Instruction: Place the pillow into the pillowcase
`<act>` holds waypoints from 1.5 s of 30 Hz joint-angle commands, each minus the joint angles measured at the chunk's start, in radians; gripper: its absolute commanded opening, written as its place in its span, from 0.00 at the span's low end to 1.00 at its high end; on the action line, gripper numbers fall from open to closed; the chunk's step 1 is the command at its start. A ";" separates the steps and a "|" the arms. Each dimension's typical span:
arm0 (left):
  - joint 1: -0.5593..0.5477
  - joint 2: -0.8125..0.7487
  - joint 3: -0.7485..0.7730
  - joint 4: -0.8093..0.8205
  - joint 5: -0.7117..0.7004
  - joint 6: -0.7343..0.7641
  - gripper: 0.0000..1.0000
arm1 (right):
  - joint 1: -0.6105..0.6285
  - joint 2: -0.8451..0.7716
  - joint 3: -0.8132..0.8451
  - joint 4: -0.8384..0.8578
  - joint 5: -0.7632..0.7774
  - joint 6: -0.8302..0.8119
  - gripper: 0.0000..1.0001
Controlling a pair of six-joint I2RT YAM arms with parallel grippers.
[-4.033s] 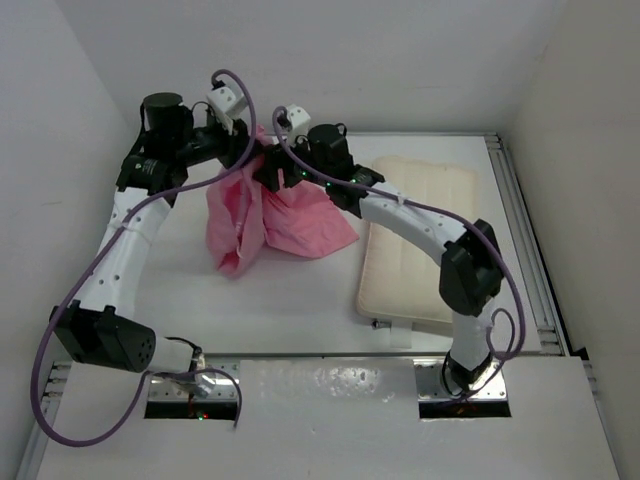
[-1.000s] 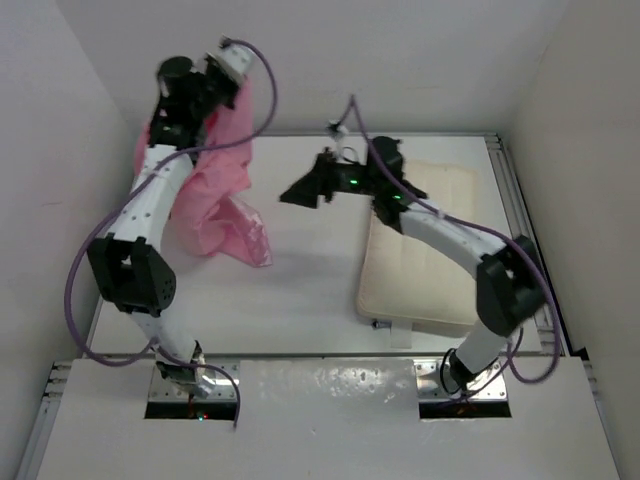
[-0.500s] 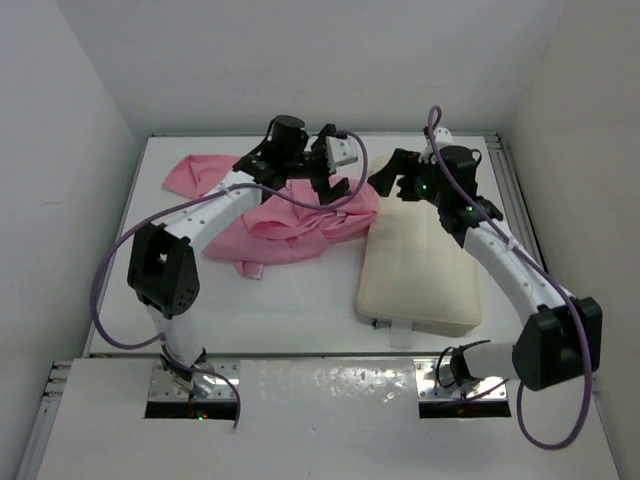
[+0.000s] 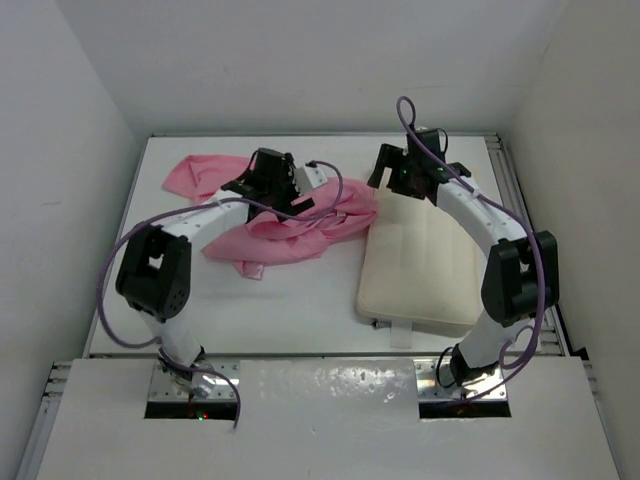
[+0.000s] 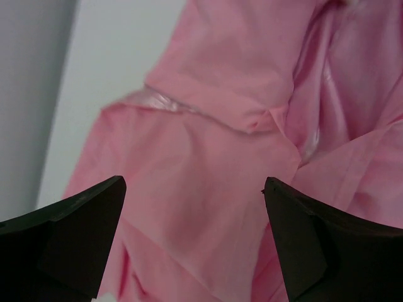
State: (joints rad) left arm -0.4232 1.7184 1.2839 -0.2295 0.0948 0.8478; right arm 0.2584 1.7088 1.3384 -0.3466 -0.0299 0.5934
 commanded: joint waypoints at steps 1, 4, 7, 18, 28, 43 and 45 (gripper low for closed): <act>0.011 0.069 0.017 0.100 -0.164 -0.001 0.91 | -0.005 -0.028 0.025 -0.094 0.166 -0.021 0.93; 0.012 0.133 0.019 0.148 -0.220 -0.001 0.88 | -0.008 -0.014 0.004 -0.144 0.202 -0.033 0.94; 0.020 0.153 -0.007 0.150 -0.193 0.031 0.87 | -0.013 -0.017 -0.077 -0.155 0.205 -0.032 0.95; 0.093 0.133 0.236 -0.351 0.225 0.046 0.87 | -0.022 -0.055 -0.133 -0.143 0.173 -0.055 0.99; 0.084 0.129 0.124 -0.354 0.065 0.246 0.87 | -0.035 -0.084 -0.180 -0.129 0.147 -0.087 0.99; 0.077 0.213 0.150 -0.174 -0.067 0.070 0.00 | 0.100 -0.018 -0.148 -0.118 0.206 -0.050 0.99; 0.115 0.228 0.213 -0.194 -0.072 -0.022 0.00 | 0.111 -0.015 -0.124 -0.108 0.229 -0.052 0.99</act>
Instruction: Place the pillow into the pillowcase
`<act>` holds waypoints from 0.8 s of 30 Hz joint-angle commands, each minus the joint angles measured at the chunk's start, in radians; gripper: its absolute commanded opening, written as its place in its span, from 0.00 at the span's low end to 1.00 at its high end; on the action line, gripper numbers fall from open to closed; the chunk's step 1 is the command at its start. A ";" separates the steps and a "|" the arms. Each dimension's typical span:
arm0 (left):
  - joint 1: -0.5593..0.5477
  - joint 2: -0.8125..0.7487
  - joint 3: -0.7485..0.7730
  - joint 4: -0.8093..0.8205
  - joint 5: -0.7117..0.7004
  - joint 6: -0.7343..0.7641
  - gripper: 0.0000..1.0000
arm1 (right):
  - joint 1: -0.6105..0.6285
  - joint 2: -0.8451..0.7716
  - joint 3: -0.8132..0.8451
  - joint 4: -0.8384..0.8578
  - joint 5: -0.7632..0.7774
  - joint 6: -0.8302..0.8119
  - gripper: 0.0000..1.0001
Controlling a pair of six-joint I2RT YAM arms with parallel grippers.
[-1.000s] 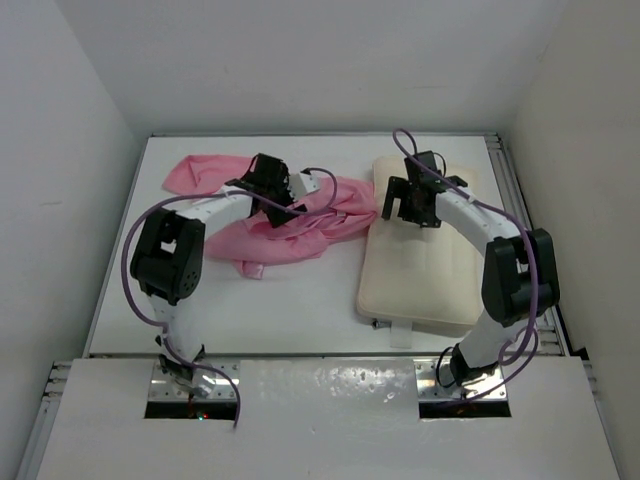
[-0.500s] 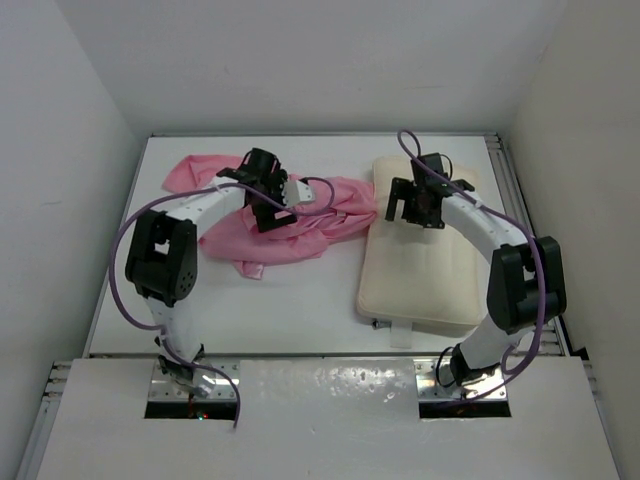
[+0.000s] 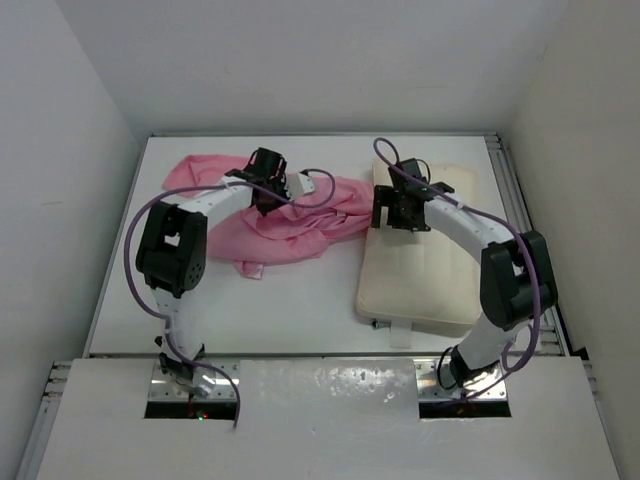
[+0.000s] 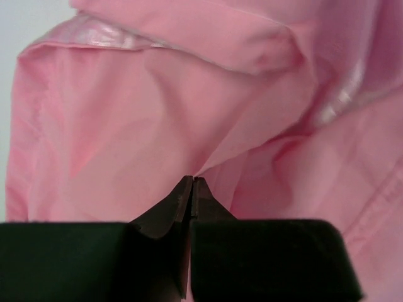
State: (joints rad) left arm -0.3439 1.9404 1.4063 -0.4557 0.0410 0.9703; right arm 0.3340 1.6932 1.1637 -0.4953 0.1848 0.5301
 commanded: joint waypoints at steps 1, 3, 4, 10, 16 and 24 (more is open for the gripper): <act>0.055 0.014 0.177 0.022 -0.033 -0.200 0.00 | 0.045 0.008 0.062 0.043 0.022 0.013 0.99; 0.121 0.032 0.271 -0.024 -0.036 -0.344 0.00 | 0.051 0.054 0.112 0.026 0.054 0.019 0.99; 0.146 0.037 0.357 -0.038 -0.035 -0.434 0.00 | 0.051 0.074 0.135 0.000 0.068 0.021 0.99; 0.238 -0.011 0.487 -0.100 -0.033 -0.575 0.00 | 0.050 0.293 0.272 -0.060 0.149 0.067 0.96; 0.235 -0.038 0.468 -0.124 -0.033 -0.568 0.00 | 0.020 0.336 0.251 -0.039 0.117 0.064 0.39; 0.220 -0.012 0.468 -0.104 -0.033 -0.555 0.00 | 0.039 0.133 0.225 0.151 -0.115 -0.261 0.00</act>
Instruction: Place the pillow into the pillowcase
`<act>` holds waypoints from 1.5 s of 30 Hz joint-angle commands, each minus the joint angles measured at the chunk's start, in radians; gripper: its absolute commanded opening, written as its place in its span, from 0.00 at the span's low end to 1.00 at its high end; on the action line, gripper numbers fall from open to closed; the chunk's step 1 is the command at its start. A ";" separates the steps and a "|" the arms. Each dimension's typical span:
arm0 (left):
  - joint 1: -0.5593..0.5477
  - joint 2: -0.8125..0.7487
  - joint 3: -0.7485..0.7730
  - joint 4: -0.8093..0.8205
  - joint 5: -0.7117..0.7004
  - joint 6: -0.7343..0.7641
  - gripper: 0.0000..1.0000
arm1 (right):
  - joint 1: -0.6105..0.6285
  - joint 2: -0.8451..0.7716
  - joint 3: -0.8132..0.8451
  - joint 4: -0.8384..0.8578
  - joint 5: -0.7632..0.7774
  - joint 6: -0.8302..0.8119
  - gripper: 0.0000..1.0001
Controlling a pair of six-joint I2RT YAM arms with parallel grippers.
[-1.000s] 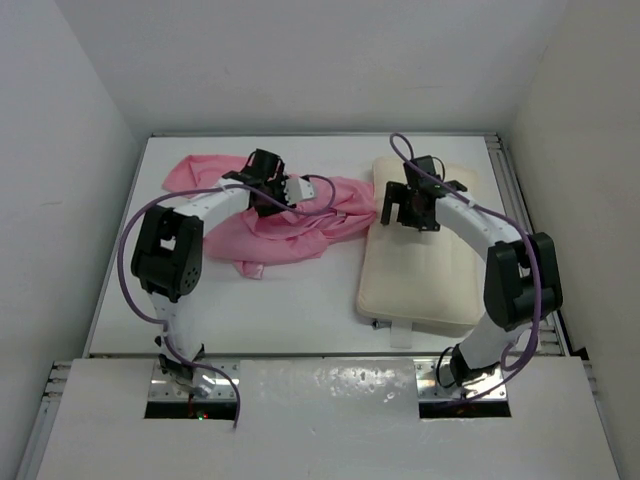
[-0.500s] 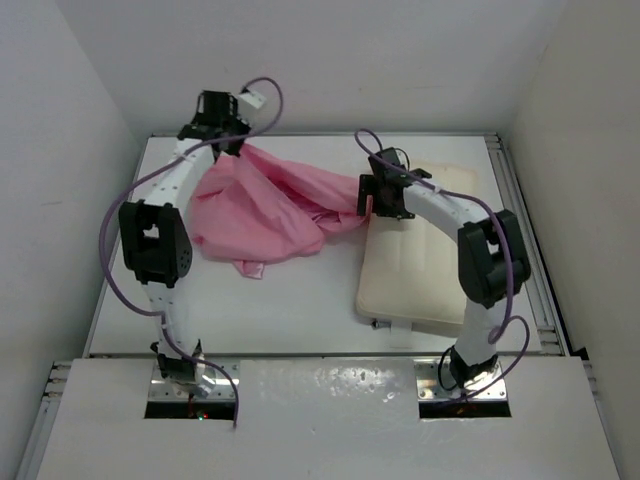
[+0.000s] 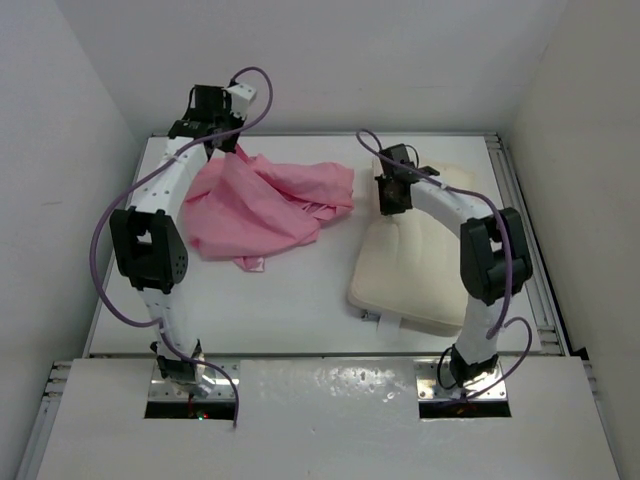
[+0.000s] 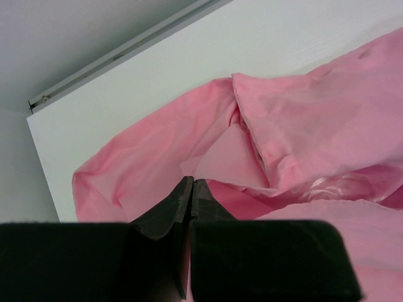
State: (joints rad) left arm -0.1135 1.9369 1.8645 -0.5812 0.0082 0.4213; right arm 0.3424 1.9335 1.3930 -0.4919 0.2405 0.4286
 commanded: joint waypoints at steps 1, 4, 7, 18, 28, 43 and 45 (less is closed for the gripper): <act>-0.017 -0.001 0.009 0.024 -0.004 -0.001 0.00 | 0.044 -0.170 -0.009 0.151 -0.304 -0.276 0.00; -0.037 0.014 0.007 0.043 -0.032 0.004 0.00 | 0.145 -0.284 -0.067 0.110 -0.513 -0.481 0.00; -0.046 0.027 0.015 0.049 -0.037 -0.010 0.00 | 0.253 -0.318 -0.103 -0.032 -0.544 -0.559 0.00; -0.063 0.031 0.016 0.047 -0.063 0.017 0.00 | 0.018 -0.438 -0.221 0.204 -0.555 -0.231 0.99; -0.094 -0.027 -0.047 0.029 -0.085 0.027 0.00 | 0.033 0.273 0.473 0.050 -0.664 -0.096 0.99; -0.107 -0.033 -0.080 0.003 -0.114 0.002 0.00 | 0.083 0.240 0.224 0.300 -0.982 -0.036 0.39; -0.115 -0.030 -0.076 0.004 -0.117 0.013 0.00 | 0.073 0.223 0.232 0.234 -0.965 -0.043 0.06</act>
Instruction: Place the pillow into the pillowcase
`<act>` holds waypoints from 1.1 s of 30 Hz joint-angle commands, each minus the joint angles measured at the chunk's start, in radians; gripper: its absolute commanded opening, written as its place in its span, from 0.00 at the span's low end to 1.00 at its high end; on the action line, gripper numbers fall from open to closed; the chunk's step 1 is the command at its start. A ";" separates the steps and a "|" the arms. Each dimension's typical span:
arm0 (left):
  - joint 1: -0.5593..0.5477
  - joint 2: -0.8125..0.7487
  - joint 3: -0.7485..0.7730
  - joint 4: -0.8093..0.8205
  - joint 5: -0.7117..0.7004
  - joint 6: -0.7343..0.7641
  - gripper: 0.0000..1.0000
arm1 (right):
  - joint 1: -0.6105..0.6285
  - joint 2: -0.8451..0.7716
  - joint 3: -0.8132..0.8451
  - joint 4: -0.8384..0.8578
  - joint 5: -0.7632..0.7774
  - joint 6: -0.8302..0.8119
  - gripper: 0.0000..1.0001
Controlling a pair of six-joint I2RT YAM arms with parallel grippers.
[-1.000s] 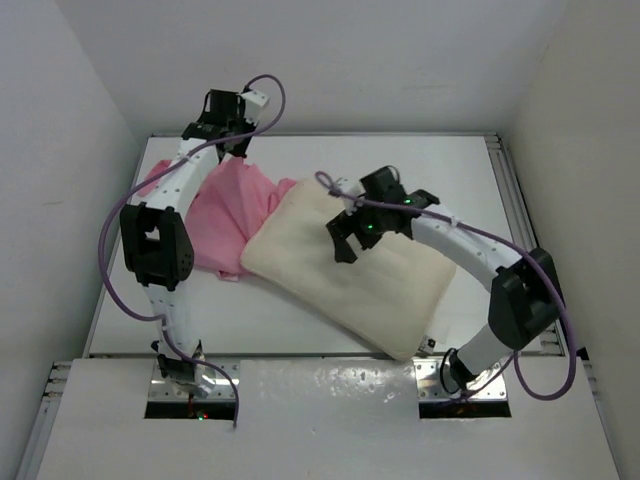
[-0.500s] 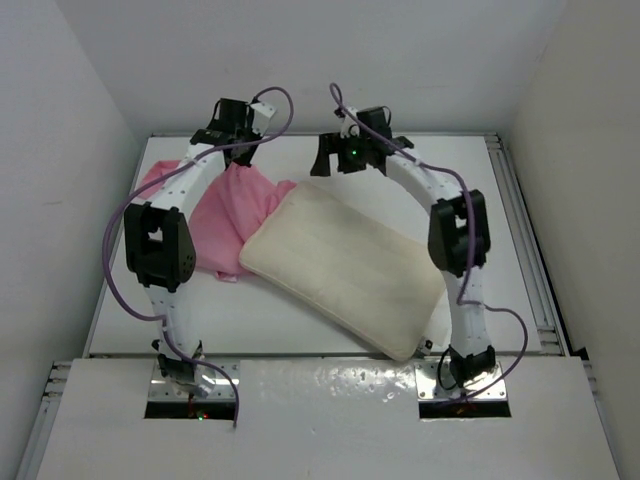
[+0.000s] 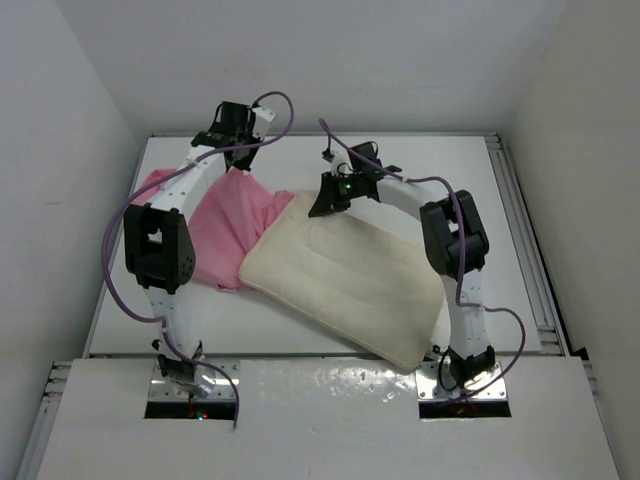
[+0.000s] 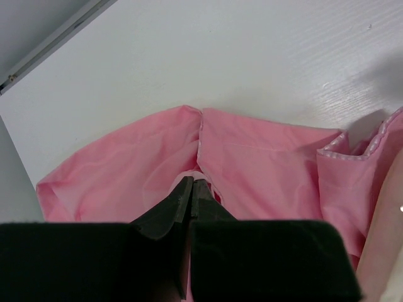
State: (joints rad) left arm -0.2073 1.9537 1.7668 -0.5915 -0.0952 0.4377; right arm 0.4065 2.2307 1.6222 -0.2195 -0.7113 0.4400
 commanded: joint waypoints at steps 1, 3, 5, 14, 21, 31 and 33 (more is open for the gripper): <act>-0.023 -0.045 0.029 0.015 -0.018 -0.001 0.00 | 0.003 -0.092 -0.002 -0.055 -0.010 -0.067 0.00; -0.023 -0.044 0.043 0.021 -0.018 0.009 0.00 | 0.003 -0.190 -0.062 -0.076 0.018 -0.137 0.00; -0.021 -0.041 0.089 0.013 0.017 0.009 0.00 | 0.023 -0.281 -0.137 -0.083 0.050 -0.246 0.00; -0.150 0.002 0.379 -0.235 0.486 0.130 0.00 | 0.121 -0.657 -0.260 -0.057 0.151 -0.432 0.00; -0.167 0.007 0.399 -0.261 0.730 0.091 0.00 | 0.028 -0.701 -0.274 -0.144 0.115 -0.432 0.00; -0.230 0.014 0.272 -0.278 0.422 0.121 0.00 | -0.001 -0.603 -0.326 -0.071 0.136 -0.361 0.00; -0.210 -0.002 0.264 -0.309 0.387 0.119 0.00 | -0.062 -0.588 -0.337 -0.040 0.182 -0.308 0.00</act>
State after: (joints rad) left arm -0.4175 1.9862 2.0224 -0.8810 0.3492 0.5426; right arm 0.3958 1.6188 1.2884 -0.3099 -0.5373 0.0525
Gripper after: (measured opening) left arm 0.004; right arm 0.081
